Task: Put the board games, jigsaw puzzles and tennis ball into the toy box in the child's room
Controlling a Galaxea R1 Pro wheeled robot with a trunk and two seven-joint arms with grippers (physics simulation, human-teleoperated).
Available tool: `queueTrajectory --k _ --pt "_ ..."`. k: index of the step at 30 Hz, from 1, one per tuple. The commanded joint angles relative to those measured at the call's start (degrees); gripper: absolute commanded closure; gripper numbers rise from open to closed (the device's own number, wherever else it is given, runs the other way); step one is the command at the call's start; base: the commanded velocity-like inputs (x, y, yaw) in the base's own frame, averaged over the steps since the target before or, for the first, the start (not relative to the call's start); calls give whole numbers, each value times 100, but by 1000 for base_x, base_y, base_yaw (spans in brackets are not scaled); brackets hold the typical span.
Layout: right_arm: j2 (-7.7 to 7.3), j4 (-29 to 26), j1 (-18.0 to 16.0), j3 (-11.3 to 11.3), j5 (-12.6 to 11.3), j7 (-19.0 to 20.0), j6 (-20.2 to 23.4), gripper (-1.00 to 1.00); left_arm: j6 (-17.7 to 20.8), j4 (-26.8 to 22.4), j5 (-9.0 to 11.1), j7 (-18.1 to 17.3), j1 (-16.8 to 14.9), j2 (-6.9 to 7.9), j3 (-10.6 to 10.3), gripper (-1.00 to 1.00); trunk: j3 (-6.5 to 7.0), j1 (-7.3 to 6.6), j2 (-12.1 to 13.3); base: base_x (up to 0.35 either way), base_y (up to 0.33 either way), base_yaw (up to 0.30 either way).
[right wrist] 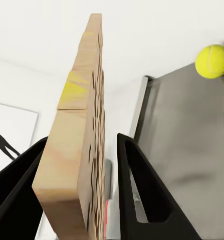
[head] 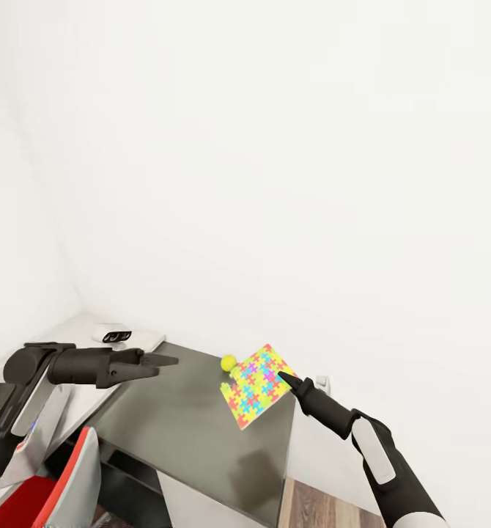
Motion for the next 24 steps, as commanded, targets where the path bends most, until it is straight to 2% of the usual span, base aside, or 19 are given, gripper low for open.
queueTrajectory --k 1,24 --pt "5 -2 -4 -22 -4 9 39 100 61 3 5 -21 -7 4 -12 -100 14 -21 35 0 0 243" --pt "12 14 -4 -13 18 0 41 100 53 3 5 -21 -9 4 -4 -100 542 -526 957 0 0 244"
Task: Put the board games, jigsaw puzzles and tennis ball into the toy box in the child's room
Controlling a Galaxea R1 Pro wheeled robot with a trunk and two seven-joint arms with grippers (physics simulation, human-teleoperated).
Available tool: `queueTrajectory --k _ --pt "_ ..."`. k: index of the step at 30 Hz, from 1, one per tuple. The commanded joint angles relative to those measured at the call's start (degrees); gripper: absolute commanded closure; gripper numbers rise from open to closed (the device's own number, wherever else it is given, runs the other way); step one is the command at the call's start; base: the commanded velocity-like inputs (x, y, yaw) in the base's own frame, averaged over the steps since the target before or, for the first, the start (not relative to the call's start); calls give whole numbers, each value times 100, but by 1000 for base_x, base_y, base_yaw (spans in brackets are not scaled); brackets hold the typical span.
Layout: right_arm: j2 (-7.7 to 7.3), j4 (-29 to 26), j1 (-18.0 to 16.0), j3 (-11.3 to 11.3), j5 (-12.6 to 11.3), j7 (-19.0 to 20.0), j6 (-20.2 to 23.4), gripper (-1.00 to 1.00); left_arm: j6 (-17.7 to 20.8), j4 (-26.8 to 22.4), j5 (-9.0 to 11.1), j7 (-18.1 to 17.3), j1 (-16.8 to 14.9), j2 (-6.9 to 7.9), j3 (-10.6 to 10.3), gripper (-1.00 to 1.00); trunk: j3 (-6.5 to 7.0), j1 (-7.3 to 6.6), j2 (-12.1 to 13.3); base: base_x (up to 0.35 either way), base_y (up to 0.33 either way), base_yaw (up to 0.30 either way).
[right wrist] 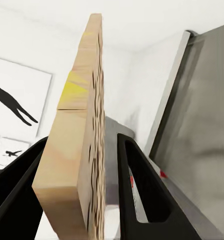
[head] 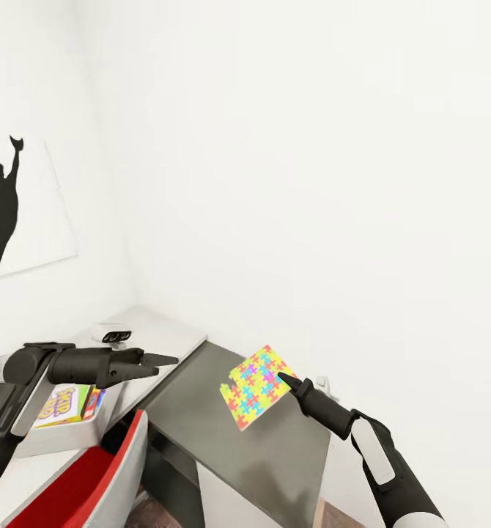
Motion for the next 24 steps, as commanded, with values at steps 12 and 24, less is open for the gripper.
queueTrajectory --k 12,24 --pt "6 11 -4 -22 7 17 40 100 54 11 -2 -20 -6 14 -11 -100 265 -262 474 0 0 244" --pt "5 9 -4 -22 -8 26 40 100 52 12 -4 -20 -7 7 -11 -100 540 -525 955 0 0 244"
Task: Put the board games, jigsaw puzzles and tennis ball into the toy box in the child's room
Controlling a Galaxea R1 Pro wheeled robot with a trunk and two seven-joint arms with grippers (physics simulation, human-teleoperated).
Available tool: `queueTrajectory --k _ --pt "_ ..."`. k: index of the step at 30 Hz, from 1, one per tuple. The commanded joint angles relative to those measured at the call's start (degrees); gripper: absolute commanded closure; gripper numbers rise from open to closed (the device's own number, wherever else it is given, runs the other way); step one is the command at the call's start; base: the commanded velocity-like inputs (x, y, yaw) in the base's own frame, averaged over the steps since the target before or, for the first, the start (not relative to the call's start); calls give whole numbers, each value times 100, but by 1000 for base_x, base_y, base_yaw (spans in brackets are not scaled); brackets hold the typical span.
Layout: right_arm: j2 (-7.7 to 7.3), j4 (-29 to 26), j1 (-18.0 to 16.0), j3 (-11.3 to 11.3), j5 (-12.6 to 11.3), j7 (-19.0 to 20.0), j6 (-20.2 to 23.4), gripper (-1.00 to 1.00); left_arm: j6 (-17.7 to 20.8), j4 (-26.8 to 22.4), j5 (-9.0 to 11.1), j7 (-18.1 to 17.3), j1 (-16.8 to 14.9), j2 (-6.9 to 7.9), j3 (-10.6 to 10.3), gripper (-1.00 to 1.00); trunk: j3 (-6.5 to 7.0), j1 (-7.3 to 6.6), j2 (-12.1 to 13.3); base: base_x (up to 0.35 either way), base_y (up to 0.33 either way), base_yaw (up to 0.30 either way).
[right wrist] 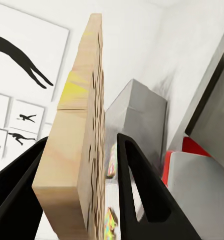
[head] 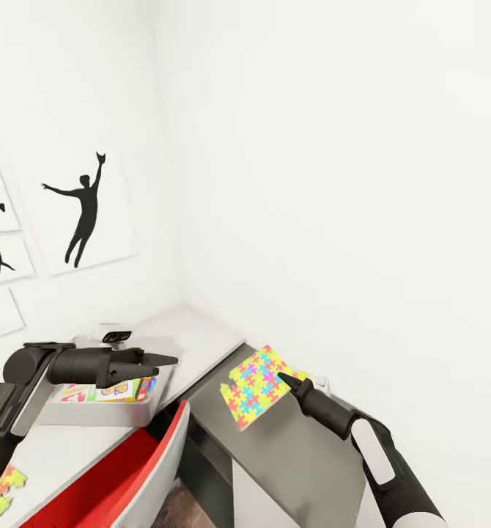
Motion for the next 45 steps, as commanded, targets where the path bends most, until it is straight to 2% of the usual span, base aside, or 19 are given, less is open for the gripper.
queueTrajectory --k 1,3,26,34,45 --pt "8 0 -1 -22 -12 10 41 100 61 4 3 -21 -4 3 -12 -100 21 -20 38 0 0 244" --pt "7 -4 -2 -22 -19 10 41 100 61 4 3 -21 -5 7 -12 -100 67 -64 117 0 0 244" --pt "-11 2 -1 -31 -40 20 48 100 52 47 -4 -21 -4 2 -14 -100 177 -64 117 0 0 244" --pt "-6 6 -1 -31 -41 20 42 100 59 48 4 234 -3 1 -12 -100 214 -64 117 0 0 244" --pt "-6 10 -1 -31 -40 19 41 100 61 48 5 277 -6 4 -12 -100 264 -64 117 0 0 242"
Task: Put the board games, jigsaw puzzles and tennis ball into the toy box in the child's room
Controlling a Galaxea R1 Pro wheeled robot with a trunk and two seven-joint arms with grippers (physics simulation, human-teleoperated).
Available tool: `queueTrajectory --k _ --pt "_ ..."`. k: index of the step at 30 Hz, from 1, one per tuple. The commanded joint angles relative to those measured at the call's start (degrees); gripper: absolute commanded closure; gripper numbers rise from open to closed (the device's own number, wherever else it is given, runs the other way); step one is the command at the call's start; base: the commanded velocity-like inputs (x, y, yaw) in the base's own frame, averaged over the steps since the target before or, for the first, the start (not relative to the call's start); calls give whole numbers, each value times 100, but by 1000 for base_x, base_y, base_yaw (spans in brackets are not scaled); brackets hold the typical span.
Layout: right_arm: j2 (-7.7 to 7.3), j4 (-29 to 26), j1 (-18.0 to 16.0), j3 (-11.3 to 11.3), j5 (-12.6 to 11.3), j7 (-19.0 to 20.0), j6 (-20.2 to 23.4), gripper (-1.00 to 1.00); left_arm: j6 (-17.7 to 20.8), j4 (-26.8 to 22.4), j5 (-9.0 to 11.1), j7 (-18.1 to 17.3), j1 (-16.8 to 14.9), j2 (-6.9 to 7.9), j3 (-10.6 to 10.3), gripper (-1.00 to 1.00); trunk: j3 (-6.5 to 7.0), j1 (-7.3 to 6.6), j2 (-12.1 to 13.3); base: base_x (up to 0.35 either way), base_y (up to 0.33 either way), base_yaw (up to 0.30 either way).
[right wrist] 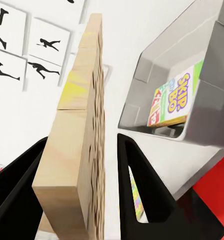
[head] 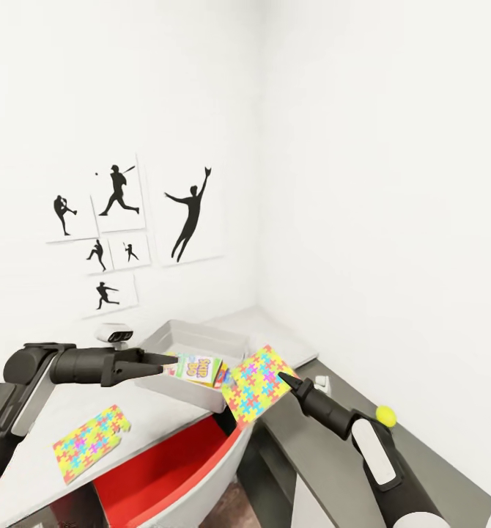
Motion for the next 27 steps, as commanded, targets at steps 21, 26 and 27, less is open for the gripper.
queueTrajectory --k 21,26,27 --pt "9 -19 -1 -22 -17 17 41 100 61 5 11 -6 -2 1 -12 -100 31 2 -4 0 0 92" --pt "9 -28 -1 -22 -16 11 41 100 61 5 11 -6 -3 1 -12 -100 31 2 -4 0 0 0" --pt "9 -30 -1 -22 -16 12 40 100 61 7 11 -6 -3 1 -12 -100 31 2 -4 0 0 0"
